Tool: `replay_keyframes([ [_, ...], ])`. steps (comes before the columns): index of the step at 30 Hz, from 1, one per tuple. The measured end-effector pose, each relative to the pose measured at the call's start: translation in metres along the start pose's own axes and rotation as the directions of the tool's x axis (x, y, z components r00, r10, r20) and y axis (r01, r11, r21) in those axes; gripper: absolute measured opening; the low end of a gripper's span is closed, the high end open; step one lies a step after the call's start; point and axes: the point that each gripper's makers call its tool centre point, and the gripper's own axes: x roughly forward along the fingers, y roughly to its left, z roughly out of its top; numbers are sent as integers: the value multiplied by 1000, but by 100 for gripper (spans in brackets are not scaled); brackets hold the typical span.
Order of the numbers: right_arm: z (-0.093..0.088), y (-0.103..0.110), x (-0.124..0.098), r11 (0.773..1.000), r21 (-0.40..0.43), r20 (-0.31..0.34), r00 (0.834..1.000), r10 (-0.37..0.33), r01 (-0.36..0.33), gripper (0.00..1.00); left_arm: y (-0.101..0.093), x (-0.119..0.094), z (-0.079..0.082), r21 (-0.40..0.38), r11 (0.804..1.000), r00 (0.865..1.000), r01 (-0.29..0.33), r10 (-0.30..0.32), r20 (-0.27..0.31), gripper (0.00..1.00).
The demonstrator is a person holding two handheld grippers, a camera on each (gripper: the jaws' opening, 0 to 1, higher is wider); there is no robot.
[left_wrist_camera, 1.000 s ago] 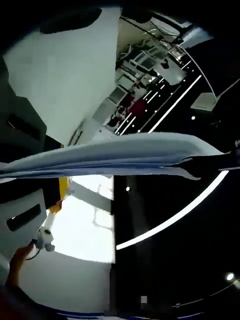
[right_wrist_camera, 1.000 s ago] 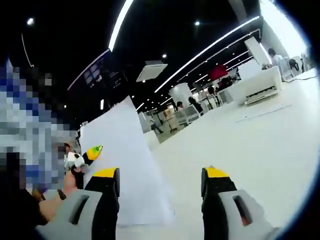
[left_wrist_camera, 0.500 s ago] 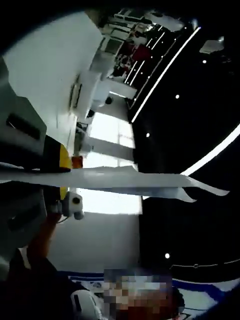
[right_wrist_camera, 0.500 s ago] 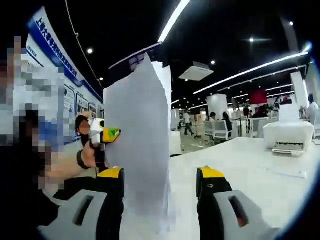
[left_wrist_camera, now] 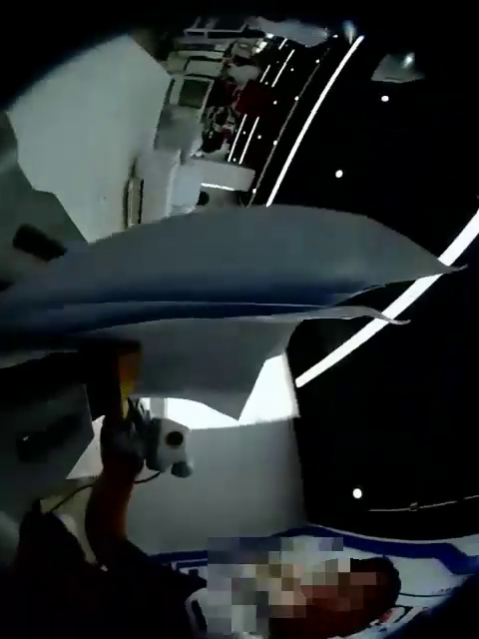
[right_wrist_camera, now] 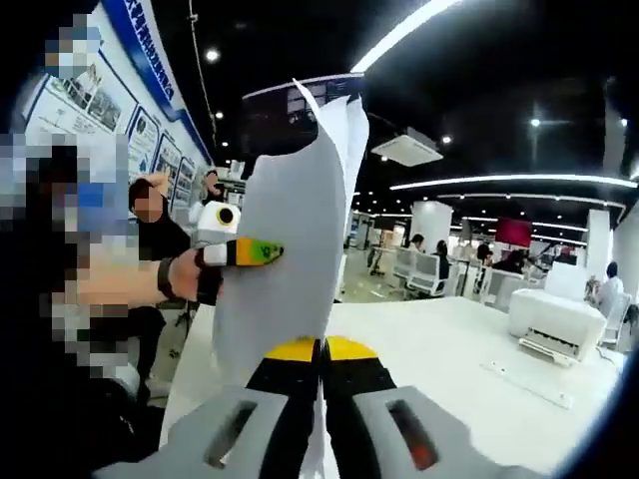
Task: Organize the stack of printing papers by aligning and flattening the scattered papers on the table
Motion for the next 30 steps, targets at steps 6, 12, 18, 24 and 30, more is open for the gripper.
replay_keyframes([
  [6,4,4,-6,987,-153,33,998,-51,55,0,-2,0,5,164,984,997,-68,73,-20,18],
  [12,-16,7,-8,998,-50,-45,998,-34,32,15,-4,-2,-14,112,991,994,-76,84,-67,28],
  [18,-12,11,-15,1000,7,-36,999,3,-3,24,-4,5,3,100,993,996,-70,75,-53,37],
  [24,7,1,-16,994,109,36,999,6,-10,28,-1,20,34,91,994,998,-64,64,-4,42],
  [30,-21,11,-7,969,211,-44,989,144,-131,30,-3,25,38,62,997,999,-42,41,11,42],
])
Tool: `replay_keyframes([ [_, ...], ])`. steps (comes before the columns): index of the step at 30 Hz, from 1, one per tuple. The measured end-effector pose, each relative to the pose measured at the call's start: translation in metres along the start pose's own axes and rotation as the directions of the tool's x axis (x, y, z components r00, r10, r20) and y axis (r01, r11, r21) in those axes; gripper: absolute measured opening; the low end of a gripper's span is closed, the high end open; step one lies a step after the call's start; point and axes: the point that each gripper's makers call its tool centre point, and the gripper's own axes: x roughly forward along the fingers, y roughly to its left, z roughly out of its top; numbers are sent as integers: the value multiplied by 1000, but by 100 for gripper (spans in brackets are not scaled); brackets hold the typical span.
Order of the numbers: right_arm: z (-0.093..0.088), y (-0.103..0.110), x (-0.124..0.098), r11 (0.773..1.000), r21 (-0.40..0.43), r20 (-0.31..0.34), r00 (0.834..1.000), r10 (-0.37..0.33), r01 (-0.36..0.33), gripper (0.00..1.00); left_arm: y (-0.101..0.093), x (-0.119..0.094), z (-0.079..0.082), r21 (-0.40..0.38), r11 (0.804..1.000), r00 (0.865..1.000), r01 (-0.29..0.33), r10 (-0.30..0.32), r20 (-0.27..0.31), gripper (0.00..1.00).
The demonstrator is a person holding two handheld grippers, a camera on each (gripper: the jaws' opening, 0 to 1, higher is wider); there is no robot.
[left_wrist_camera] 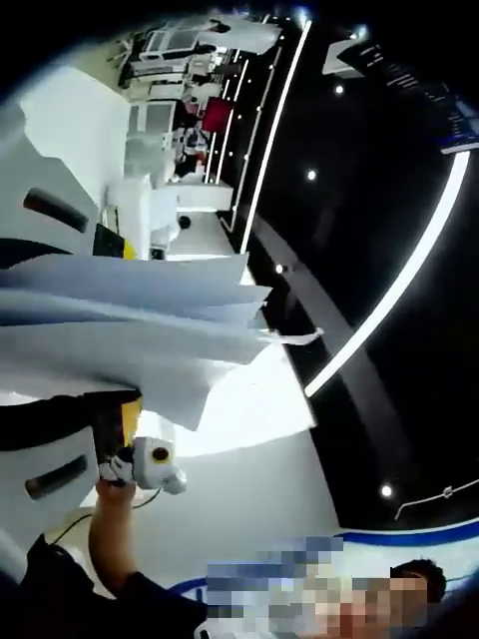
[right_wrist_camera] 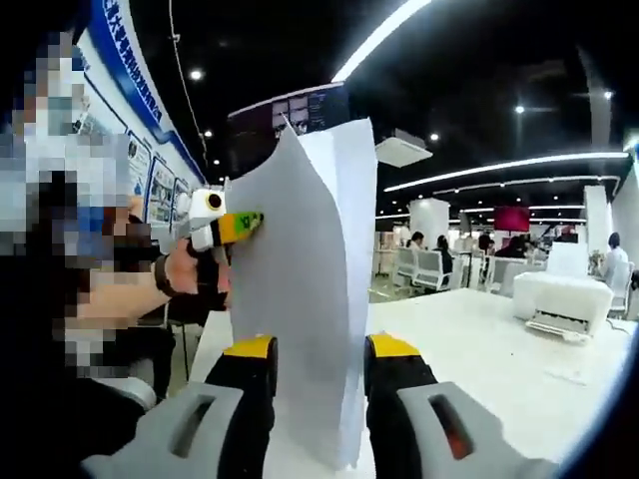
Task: Organize the stack of printing papers by aligning and flattening the scattered papers on the table
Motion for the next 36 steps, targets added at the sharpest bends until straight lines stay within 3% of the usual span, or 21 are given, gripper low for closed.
replay_keyframes([
  [2,-12,2,6,999,49,-43,999,16,-14,31,-3,1,-2,-26,1000,1000,8,-8,5,42],
  [5,-3,1,11,999,8,-9,999,-36,36,30,-7,3,-1,-15,1000,1000,8,-8,8,42],
  [8,-1,-5,8,997,-24,-17,997,-74,74,27,-5,3,-1,-1,1000,1000,-1,1,-6,42],
  [12,-8,0,11,999,26,-56,998,-25,27,27,-4,2,-3,-14,1000,1000,-11,11,0,42],
  [16,-8,3,19,998,-45,-64,996,-57,54,25,-7,4,-4,-29,999,999,-18,19,27,42],
  [20,-7,0,19,994,-78,-66,995,-78,73,13,0,-1,-3,-24,998,998,-50,51,44,40],
  [25,-2,6,19,999,-17,-42,998,-38,38,1,-1,-5,-1,-25,998,997,-58,59,52,32],
  [29,-4,13,23,1000,-25,-48,999,-15,14,0,-2,-8,3,9,996,995,-83,83,63,25],
  [34,-1,15,24,995,-95,-64,997,-45,39,0,-9,-11,8,43,996,996,-74,72,57,25],
  [36,2,16,22,992,-122,-64,997,-51,43,0,-5,-18,10,87,991,994,-98,94,53,26],
])
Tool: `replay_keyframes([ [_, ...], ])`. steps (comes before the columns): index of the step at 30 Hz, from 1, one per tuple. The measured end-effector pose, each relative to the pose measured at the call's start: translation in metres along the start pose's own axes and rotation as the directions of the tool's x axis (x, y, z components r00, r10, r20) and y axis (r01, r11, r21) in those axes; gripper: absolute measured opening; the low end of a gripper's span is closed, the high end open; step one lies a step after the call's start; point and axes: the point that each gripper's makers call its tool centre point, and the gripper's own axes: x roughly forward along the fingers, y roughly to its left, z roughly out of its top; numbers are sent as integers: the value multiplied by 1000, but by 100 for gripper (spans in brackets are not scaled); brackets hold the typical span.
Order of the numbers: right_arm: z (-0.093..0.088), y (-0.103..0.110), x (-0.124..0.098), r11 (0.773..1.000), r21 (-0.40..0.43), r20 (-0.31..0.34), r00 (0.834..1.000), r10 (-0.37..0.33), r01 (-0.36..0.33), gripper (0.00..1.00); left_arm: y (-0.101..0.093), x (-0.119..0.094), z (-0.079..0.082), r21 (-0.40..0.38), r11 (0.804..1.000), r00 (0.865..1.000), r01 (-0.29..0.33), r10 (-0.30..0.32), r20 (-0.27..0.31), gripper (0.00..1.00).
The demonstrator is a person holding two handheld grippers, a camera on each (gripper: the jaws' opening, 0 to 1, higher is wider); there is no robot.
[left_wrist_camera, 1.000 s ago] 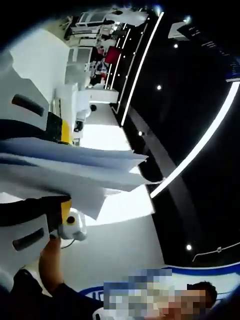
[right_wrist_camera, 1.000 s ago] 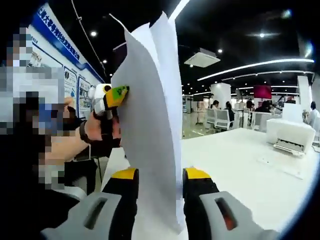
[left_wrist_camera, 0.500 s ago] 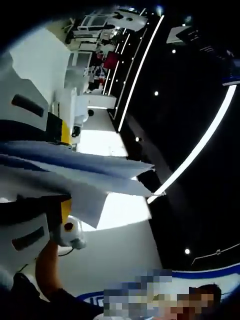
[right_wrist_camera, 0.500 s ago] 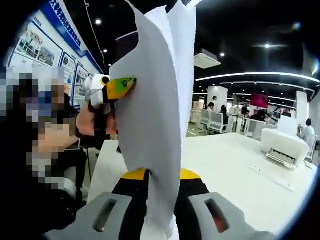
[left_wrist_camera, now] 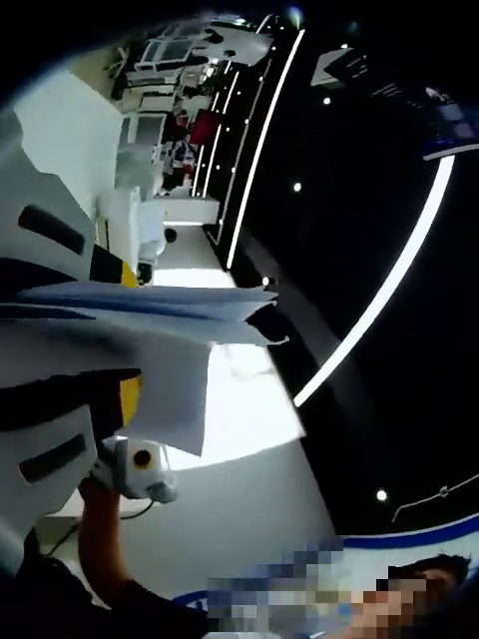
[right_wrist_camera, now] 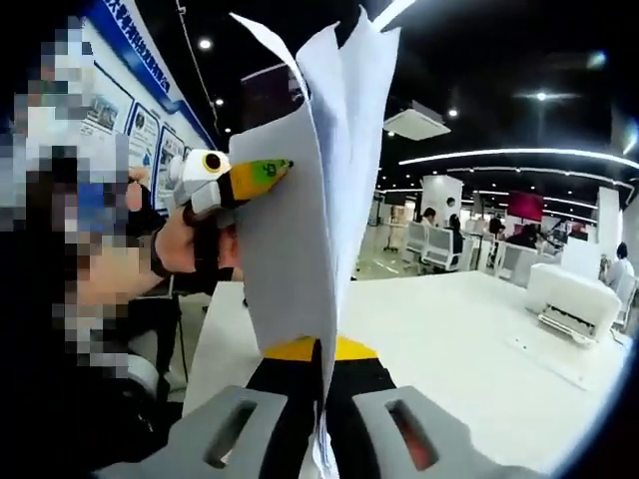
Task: Organize the stack of printing papers by aligning and flattening the scattered papers on the table
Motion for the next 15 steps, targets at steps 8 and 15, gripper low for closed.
replay_keyframes([
  [8,23,-2,-11,997,-58,2,999,-41,41,0,11,-23,22,1,999,999,-40,40,21,44],
  [15,36,-9,-18,975,-196,-69,990,-124,108,0,14,-34,44,264,958,994,-109,113,1,56],
])
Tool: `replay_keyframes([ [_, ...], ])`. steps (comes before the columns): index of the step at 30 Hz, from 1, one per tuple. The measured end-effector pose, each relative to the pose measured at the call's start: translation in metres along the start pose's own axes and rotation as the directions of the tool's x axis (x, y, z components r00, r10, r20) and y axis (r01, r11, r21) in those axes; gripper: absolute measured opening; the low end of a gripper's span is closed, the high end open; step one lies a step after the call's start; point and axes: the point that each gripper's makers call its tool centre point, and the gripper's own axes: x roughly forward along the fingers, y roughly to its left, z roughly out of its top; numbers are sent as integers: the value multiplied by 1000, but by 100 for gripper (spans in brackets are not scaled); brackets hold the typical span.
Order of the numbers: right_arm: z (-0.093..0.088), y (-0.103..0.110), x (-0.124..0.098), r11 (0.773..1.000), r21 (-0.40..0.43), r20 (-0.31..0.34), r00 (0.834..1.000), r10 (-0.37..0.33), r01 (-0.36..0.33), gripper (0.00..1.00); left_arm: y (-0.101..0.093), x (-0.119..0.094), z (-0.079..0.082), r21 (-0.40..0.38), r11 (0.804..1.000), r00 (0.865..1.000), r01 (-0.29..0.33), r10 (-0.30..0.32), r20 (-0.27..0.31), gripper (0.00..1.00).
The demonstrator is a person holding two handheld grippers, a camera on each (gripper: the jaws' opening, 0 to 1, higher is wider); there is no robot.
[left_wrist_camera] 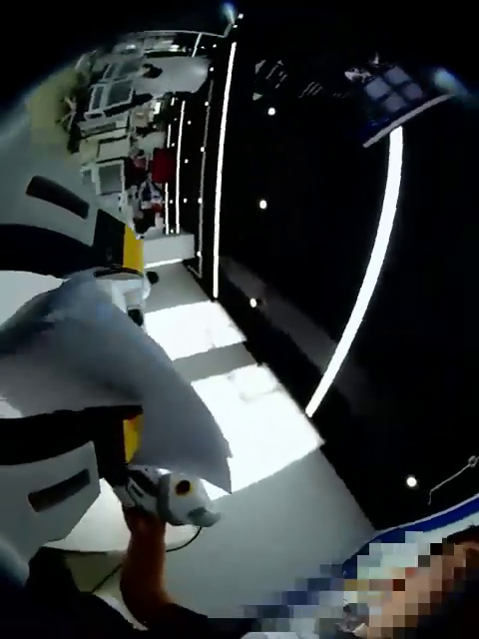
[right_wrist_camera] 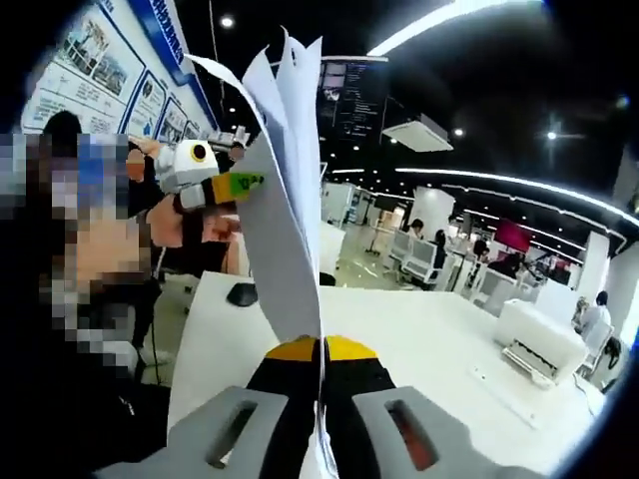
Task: Organize the stack of printing papers by aligning and flattening the scattered papers on the table
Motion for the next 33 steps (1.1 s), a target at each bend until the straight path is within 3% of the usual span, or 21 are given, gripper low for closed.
replay_keyframes([
  [4,5,0,-4,996,-74,-37,998,-49,46,0,-5,1,1,156,988,998,-9,17,-52,57],
  [8,8,1,-5,989,-130,-65,995,-75,66,0,-20,4,8,303,953,997,16,7,-76,63],
  [12,10,2,-3,988,-141,-68,995,-71,60,0,-28,6,16,381,924,997,27,4,-82,64],
  [17,12,5,0,979,-194,-83,994,-78,61,0,-44,10,20,450,887,991,100,-48,-126,64],
  [20,10,6,0,968,-244,-95,992,-88,63,0,-55,12,11,449,875,976,183,-107,-190,59],
  [24,8,6,0,956,-284,-107,989,-101,67,0,-71,11,-12,406,863,934,301,-180,-309,40],
  [25,7,5,0,954,-290,-112,988,-106,70,0,-73,12,-14,408,862,934,301,-179,-309,35],
  [30,-5,5,0,949,-310,-153,981,-116,64,0,-82,14,-32,301,898,917,322,-216,-336,24],
  [33,-9,5,-1,948,-311,-163,979,-123,68,0,-82,15,-39,270,907,916,323,-227,-331,11],
])
